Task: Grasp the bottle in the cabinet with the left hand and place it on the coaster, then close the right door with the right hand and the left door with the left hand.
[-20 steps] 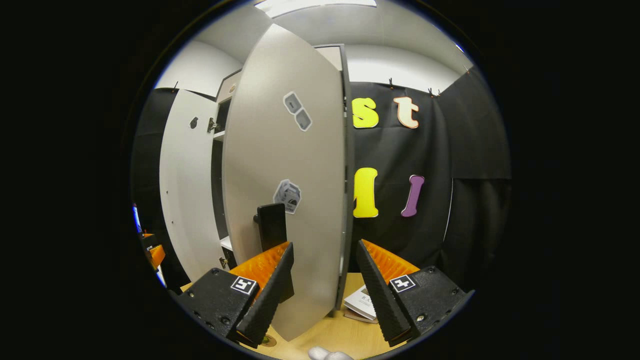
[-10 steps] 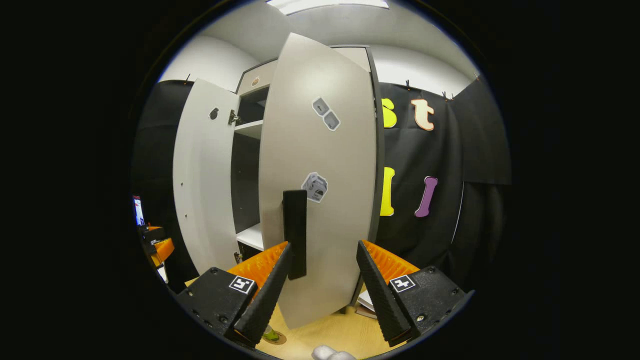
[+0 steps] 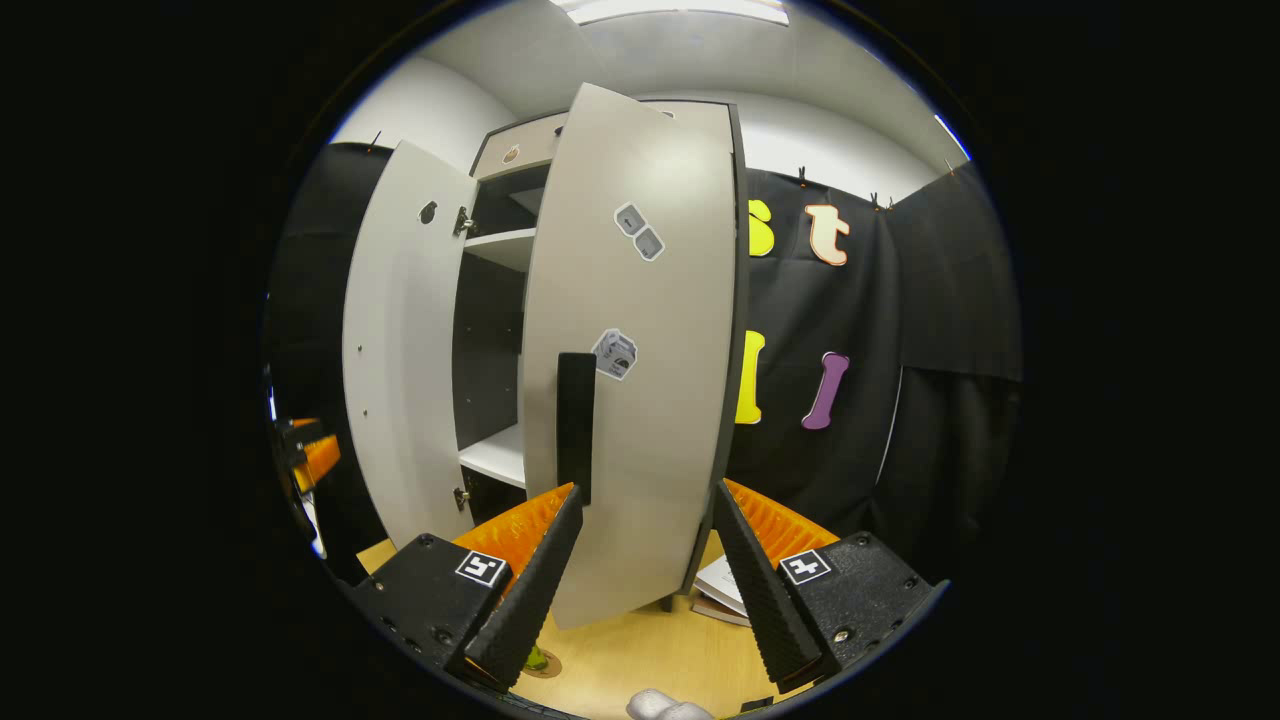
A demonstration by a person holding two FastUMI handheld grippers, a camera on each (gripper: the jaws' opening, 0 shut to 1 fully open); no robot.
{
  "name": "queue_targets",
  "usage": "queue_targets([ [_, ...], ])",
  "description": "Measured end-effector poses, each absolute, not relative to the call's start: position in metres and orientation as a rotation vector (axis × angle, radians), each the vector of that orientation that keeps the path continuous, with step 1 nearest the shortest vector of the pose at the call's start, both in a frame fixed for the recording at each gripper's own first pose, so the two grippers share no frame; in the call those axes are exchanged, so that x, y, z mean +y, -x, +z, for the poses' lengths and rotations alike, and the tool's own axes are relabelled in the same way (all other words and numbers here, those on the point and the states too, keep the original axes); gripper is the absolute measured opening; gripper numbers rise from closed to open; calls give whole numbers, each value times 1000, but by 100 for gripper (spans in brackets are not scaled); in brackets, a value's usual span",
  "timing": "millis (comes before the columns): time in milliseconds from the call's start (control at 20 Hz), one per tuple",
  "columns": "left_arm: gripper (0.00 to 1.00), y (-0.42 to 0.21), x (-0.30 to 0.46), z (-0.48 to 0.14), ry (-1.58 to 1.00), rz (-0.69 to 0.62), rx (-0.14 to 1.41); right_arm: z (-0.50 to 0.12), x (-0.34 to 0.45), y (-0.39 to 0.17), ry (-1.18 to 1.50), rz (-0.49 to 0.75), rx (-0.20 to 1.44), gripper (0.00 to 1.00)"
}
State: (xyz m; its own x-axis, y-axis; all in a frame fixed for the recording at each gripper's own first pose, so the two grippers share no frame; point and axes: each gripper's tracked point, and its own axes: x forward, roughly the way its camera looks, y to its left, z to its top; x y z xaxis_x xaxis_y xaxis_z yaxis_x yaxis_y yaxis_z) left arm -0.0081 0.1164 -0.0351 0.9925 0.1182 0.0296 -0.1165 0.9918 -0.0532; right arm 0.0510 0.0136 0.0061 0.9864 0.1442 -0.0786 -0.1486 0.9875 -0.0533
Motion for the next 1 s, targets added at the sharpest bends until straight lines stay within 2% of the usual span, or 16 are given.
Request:
queue_targets([
  [400,96,-41,227,-7,-9,285,-75,-9,-1,-16,45,87,113,82],
  [500,99,-57,235,-3,3,294,-76,-16,-7,-10,46,77,134,82],
  [650,94,-72,242,5,-8,309,-86,-24,-19,-4,19,60,154,82],
  [750,96,-76,236,7,-7,306,-87,-27,-20,-3,-7,70,169,82],
  [800,93,-75,237,5,-16,316,-85,-28,-21,-4,-11,74,177,82],
  [1000,91,-74,230,2,-34,314,-70,-25,-23,-5,-16,95,168,82],
])
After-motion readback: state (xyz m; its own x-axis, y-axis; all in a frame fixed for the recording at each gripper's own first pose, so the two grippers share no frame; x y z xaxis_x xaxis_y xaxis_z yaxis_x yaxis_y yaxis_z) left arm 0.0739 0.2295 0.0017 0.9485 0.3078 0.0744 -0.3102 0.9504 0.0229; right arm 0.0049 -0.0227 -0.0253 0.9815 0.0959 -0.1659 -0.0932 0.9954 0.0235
